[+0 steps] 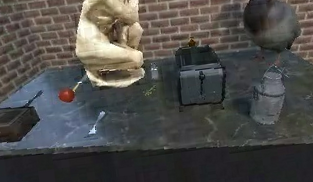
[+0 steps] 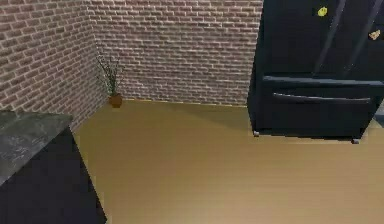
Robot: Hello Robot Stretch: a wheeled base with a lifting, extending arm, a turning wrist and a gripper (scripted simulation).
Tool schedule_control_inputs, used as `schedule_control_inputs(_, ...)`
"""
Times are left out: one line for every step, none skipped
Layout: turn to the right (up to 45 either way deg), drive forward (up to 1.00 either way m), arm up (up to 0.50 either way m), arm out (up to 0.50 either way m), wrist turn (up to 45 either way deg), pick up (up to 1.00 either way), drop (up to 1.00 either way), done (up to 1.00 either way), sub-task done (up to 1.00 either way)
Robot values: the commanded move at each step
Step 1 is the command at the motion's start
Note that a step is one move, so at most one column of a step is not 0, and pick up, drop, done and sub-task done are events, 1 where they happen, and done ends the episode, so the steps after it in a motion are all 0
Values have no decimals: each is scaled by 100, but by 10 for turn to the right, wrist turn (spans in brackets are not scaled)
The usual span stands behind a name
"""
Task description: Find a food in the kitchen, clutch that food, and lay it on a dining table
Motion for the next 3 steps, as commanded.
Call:
schedule_control_inputs(-450, 0, 0, 0, 0, 0, 0, 0, 0)
schedule_control_inputs(-450, 0, 0, 0, 0, 0, 0, 0, 0)
schedule_control_inputs(-210, 0, 0, 0, 0, 0, 0, 0, 0)
